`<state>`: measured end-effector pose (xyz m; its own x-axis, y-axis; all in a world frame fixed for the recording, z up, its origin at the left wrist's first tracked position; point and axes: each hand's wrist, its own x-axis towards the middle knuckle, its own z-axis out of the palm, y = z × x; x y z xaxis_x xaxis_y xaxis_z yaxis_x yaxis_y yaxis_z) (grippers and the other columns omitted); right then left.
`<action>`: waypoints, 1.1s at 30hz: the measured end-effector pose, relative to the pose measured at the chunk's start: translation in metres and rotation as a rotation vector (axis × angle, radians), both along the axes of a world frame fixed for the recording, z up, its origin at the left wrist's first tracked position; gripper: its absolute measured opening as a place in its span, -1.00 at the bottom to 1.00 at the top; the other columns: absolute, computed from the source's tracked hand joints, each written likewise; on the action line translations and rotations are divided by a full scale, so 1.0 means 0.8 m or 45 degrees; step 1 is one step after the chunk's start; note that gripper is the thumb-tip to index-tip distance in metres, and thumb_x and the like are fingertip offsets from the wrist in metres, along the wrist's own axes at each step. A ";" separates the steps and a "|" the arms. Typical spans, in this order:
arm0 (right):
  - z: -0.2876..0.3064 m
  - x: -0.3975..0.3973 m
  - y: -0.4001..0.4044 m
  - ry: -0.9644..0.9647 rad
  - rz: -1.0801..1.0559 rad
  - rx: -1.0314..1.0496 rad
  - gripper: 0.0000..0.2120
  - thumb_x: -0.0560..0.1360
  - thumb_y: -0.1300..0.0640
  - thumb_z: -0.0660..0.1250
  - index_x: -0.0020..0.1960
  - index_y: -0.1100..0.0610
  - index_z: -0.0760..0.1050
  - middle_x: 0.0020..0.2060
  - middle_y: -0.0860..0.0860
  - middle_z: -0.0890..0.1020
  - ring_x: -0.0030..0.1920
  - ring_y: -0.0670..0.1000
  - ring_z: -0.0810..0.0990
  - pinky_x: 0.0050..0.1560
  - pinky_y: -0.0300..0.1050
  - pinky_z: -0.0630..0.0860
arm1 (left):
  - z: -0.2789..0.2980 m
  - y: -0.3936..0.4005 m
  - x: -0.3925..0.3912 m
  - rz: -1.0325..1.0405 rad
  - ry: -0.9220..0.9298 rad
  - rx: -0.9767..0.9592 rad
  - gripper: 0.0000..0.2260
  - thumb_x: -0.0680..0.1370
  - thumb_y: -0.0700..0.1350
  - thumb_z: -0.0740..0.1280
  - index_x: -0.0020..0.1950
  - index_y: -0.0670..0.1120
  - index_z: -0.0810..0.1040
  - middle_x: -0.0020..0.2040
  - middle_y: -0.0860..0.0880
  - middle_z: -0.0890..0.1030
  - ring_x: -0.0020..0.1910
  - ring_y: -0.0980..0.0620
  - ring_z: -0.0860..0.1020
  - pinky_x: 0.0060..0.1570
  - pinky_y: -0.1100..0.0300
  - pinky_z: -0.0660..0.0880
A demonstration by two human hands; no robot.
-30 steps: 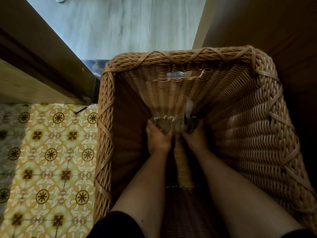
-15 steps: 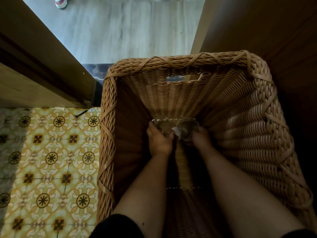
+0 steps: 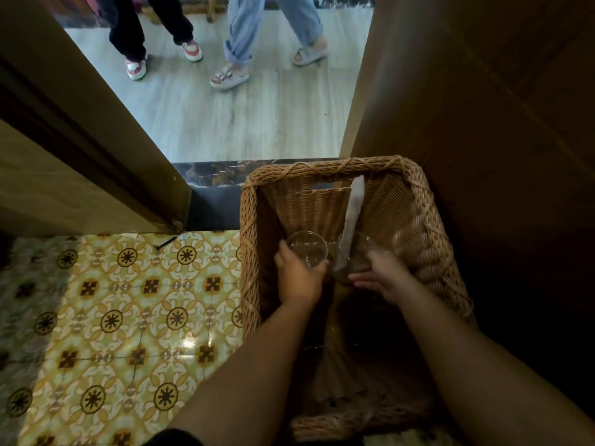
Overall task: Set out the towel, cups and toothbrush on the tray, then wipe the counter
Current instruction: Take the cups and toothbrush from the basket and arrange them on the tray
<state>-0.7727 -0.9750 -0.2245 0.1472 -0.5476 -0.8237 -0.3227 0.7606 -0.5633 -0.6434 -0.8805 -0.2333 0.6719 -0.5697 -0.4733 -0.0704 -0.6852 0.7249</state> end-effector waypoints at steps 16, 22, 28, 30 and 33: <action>0.206 0.054 0.071 -0.161 0.489 -0.458 -0.72 0.62 0.11 0.08 0.08 0.16 0.54 -0.34 0.05 0.72 -0.40 0.05 0.70 -0.45 -0.16 0.57 | 0.169 0.123 0.049 0.087 -0.299 -0.279 -0.01 0.37 0.14 0.55 0.59 -0.04 0.01 0.52 -0.10 0.23 0.46 -0.09 0.27 0.31 0.10 0.30; 0.245 0.150 0.139 -0.270 0.737 -0.448 -0.68 0.57 0.22 0.06 0.09 0.26 0.57 -0.46 0.12 0.68 -0.48 0.06 0.65 -0.51 -0.18 0.53 | 0.207 0.230 0.109 0.379 -0.391 -0.289 -0.03 0.37 0.12 0.54 0.59 -0.10 0.05 0.51 -0.11 0.23 0.44 -0.07 0.29 0.25 0.22 0.25; 0.239 0.278 0.244 -0.267 1.055 -0.438 -0.66 0.63 0.16 0.04 0.21 0.23 0.52 -0.26 0.29 0.68 -0.34 0.17 0.65 -0.25 0.02 0.64 | 0.225 0.364 0.186 0.639 -0.416 -0.261 -0.15 0.36 0.08 0.56 0.51 -0.05 0.19 0.44 -0.07 0.30 0.37 -0.04 0.36 0.23 0.19 0.32; 0.227 0.326 0.282 -0.246 1.150 -0.460 -0.66 0.63 0.13 0.04 0.23 0.16 0.52 -0.21 0.27 0.70 -0.33 0.14 0.68 -0.20 0.04 0.66 | 0.222 0.410 0.214 0.720 -0.401 -0.241 -0.19 0.36 0.09 0.56 0.48 -0.02 0.23 0.42 -0.07 0.31 0.36 -0.04 0.37 0.25 0.14 0.36; 0.205 0.395 0.338 -0.261 1.224 -0.456 -0.68 0.62 0.07 0.08 0.25 0.11 0.51 -0.14 0.19 0.69 -0.30 0.13 0.71 -0.17 0.07 0.69 | 0.213 0.475 0.262 0.804 -0.403 -0.172 -0.18 0.37 0.11 0.55 0.50 -0.01 0.21 0.44 -0.07 0.30 0.35 -0.04 0.38 0.25 0.13 0.38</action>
<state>-0.4565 -0.7045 -0.0601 0.7685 -0.3326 -0.5467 -0.5763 0.0116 -0.8172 -0.4338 -0.5003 -0.0628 0.9858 -0.0667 -0.1541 0.0891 -0.5701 0.8167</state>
